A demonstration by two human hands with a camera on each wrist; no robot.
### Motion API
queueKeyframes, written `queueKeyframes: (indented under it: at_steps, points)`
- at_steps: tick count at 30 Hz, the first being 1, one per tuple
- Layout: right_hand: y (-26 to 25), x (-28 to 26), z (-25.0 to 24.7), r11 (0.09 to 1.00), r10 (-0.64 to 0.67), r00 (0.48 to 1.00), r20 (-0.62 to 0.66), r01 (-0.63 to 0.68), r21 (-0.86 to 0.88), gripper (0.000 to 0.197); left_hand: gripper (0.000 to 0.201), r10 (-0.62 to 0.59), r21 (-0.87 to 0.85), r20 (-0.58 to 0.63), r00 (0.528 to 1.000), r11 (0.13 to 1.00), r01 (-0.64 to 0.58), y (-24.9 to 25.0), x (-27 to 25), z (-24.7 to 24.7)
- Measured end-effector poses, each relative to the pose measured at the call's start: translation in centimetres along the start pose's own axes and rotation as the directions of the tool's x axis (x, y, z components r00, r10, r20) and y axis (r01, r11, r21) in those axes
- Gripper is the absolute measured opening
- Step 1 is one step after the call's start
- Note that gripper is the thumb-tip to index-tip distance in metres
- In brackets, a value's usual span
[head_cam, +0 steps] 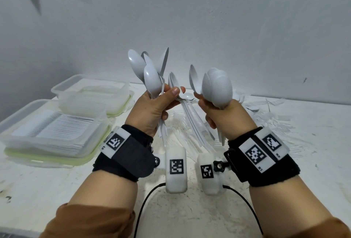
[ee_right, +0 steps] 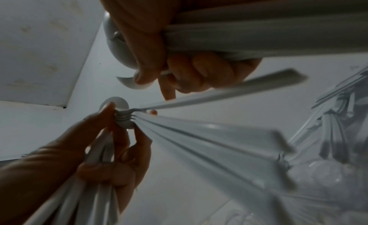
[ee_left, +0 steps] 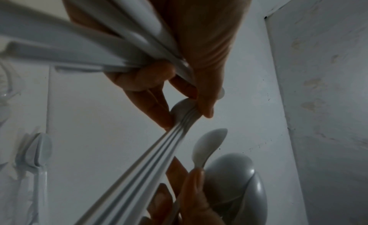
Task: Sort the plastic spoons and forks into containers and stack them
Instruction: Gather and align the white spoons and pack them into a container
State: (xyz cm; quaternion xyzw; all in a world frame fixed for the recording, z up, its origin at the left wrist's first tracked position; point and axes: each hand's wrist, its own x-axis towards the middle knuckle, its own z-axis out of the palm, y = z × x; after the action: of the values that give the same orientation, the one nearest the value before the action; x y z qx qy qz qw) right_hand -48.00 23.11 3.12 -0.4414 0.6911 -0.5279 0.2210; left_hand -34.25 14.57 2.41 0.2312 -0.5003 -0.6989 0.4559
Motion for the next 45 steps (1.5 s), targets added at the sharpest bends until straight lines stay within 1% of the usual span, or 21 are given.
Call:
queueKeyframes:
  at_steps: [2,3,6,8,11,16,21,26,28,30,32,33,36,39,40,43,44,45]
  points:
    - [0.1,0.1,0.2,0.999,0.003,1.000,-0.007,-0.003,-0.035,0.024,0.016,0.000,-0.005,0.001,1.000,1.000,0.000,0.0,-0.1,0.1]
    - [0.1,0.1,0.2,0.999,0.008,1.000,-0.019,-0.008,-0.043,0.024,0.016,0.000,-0.005,0.001,1.000,1.000,0.000,0.1,-0.1,0.1]
    - [0.0,0.1,0.3,1.000,0.016,0.999,-0.029,-0.016,0.002,0.016,0.017,0.002,-0.004,0.004,1.000,1.000,-0.002,0.1,-0.1,0.1]
    - [0.0,0.1,0.4,1.000,0.019,1.000,-0.011,-0.019,-0.006,0.016,0.017,0.007,0.001,0.004,1.000,1.000,-0.007,0.0,-0.1,0.0]
    - [0.0,0.0,0.7,0.998,0.024,1.000,0.016,-0.023,-0.053,0.027,0.015,0.019,0.023,0.027,0.999,1.000,-0.020,0.0,-0.2,0.1]
    - [-0.2,0.0,1.3,0.996,0.044,0.998,0.043,-0.040,-0.085,0.029,0.020,0.030,0.046,0.061,0.998,0.998,-0.033,0.3,-0.6,0.3]
    - [-0.3,-0.1,1.4,0.993,0.060,0.994,0.089,-0.050,-0.104,0.023,0.029,0.018,0.085,0.028,0.999,0.996,-0.020,0.1,-0.5,0.0]
    - [-0.5,-0.3,1.1,0.993,0.045,0.991,0.127,-0.031,-0.111,0.023,0.022,0.033,0.088,0.029,0.999,0.995,-0.035,0.1,-0.8,0.2]
    - [-0.5,-0.4,1.0,0.997,0.041,0.990,0.133,-0.032,-0.068,0.022,0.020,0.054,0.068,0.019,0.998,0.996,-0.055,0.1,-0.8,0.1]
    - [-0.4,-0.3,0.8,0.998,0.049,0.992,0.117,-0.052,0.025,0.019,0.021,0.067,0.030,-0.011,0.998,0.997,-0.067,0.2,-0.6,-0.1]
    - [-0.2,0.0,0.4,0.994,0.060,0.995,0.082,-0.066,0.082,0.024,0.023,0.074,-0.009,-0.050,0.996,0.997,-0.075,0.4,-0.4,-0.5]
    - [-0.2,0.0,0.2,0.992,0.063,0.996,0.068,-0.070,0.102,0.024,0.023,0.076,-0.016,-0.063,0.995,0.997,-0.077,0.5,-0.4,-0.6]
    - [-0.6,-0.1,-0.1,0.988,0.042,0.997,0.059,-0.050,0.146,0.018,0.020,0.071,0.002,-0.066,0.995,0.997,-0.071,0.6,-0.4,-0.7]
    - [-0.7,-0.2,0.0,0.997,0.019,0.999,0.028,-0.021,0.081,0.019,0.017,0.060,0.022,-0.043,0.997,0.998,-0.059,0.4,-0.5,-0.4]
    - [-0.7,-0.2,0.1,0.997,0.014,0.999,0.030,-0.017,0.075,0.017,0.016,0.057,0.024,-0.034,0.998,0.998,-0.056,0.4,-0.6,-0.3]
    - [-0.5,-0.3,0.4,0.997,-0.014,0.996,0.086,0.007,0.075,0.007,0.016,0.052,0.029,-0.024,0.998,0.998,-0.051,0.4,-0.7,-0.2]
    - [-0.4,-0.3,0.4,0.999,-0.018,0.995,0.100,0.013,0.047,0.007,0.017,0.050,0.028,-0.025,0.998,0.998,-0.050,0.4,-0.8,-0.1]
    - [-0.2,-0.3,0.4,1.000,-0.021,0.994,0.109,0.019,0.022,0.011,0.018,0.049,0.027,-0.026,0.998,0.998,-0.048,0.5,-0.8,-0.1]
